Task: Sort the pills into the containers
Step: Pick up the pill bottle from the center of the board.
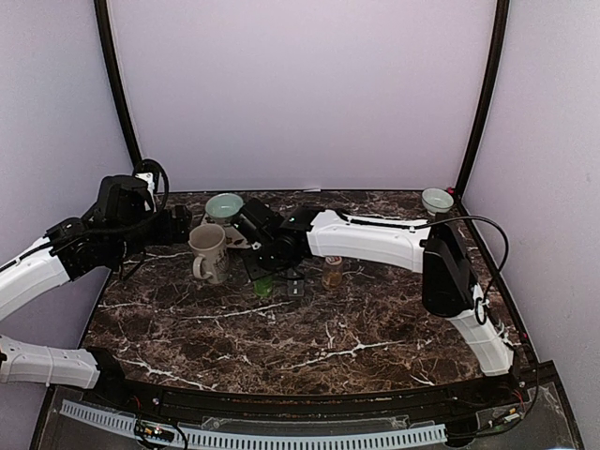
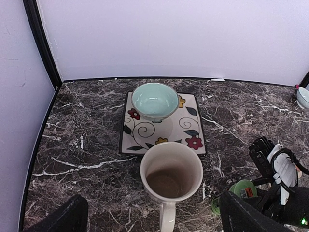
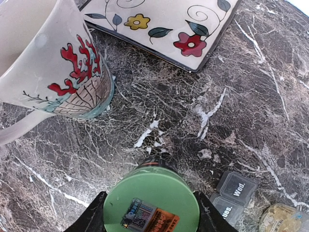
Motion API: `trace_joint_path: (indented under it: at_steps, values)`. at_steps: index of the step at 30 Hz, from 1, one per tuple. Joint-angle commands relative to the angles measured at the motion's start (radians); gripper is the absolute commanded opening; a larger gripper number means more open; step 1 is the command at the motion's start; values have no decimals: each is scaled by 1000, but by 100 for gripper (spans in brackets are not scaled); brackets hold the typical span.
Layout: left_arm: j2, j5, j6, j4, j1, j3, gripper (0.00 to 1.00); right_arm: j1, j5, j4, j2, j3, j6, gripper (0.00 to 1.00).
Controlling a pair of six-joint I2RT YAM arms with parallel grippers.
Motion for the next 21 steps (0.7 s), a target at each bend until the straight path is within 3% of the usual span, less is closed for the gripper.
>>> trace_joint_path:
  at_steps: [1, 10, 16, 21]
  values:
    - [-11, -8, 12, 14, -5, -15, 98, -4, -1, -8, 14, 29, -3, 22]
    - [-13, 0, 10, 32, -5, -23, 98, -4, 59, -1, -59, 53, -21, 17]
    - [-3, 24, 2, 58, -5, -30, 98, -16, 155, -62, -90, 154, -50, 14]
    - [4, 58, -5, 68, -5, -36, 98, -49, 234, -73, -175, 119, -51, 14]
